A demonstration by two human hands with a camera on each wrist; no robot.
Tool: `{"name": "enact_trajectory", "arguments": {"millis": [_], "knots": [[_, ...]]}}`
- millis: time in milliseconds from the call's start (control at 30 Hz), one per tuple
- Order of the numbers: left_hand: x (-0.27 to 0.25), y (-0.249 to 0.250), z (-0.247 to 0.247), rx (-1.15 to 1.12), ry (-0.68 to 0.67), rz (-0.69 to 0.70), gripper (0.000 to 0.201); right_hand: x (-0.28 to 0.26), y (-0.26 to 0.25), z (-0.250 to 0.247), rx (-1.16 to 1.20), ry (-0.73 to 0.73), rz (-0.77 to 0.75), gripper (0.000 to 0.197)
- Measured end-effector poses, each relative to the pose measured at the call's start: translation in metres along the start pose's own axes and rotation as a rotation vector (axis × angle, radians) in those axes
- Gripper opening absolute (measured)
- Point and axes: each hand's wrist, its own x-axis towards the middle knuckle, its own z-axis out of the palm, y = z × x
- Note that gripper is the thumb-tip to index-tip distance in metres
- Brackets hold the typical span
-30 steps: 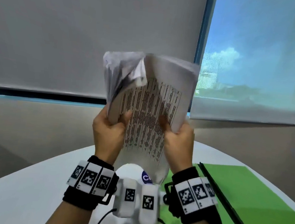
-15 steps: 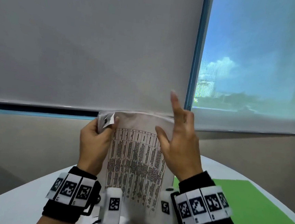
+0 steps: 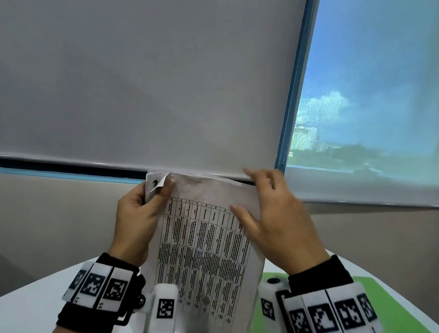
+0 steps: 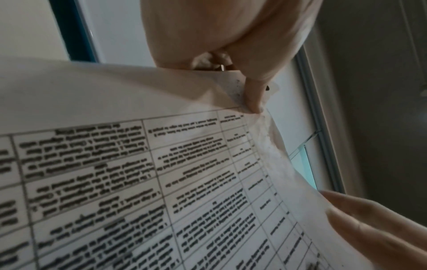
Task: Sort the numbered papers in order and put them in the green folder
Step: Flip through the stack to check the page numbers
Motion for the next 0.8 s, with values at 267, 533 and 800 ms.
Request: {"name": "enact_trajectory", "arguments": {"millis": [267,533,800], "knots": [[0.001,-0.004,0.0,-0.089,0.024,0.025,0.019,-0.036,0.035,0.046,1.128,-0.072,0.422,0.069],[0.0,0.012,0.021,-0.093,0.208,0.288,0.016,-0.018,0.001,0.069,1.232,0.104,0.404,0.017],[-0.007,-0.012,0.004,0.059,0.121,0.115,0.022,-0.05,0.005,0.099,1.115,-0.063,0.517,0.015]]}}
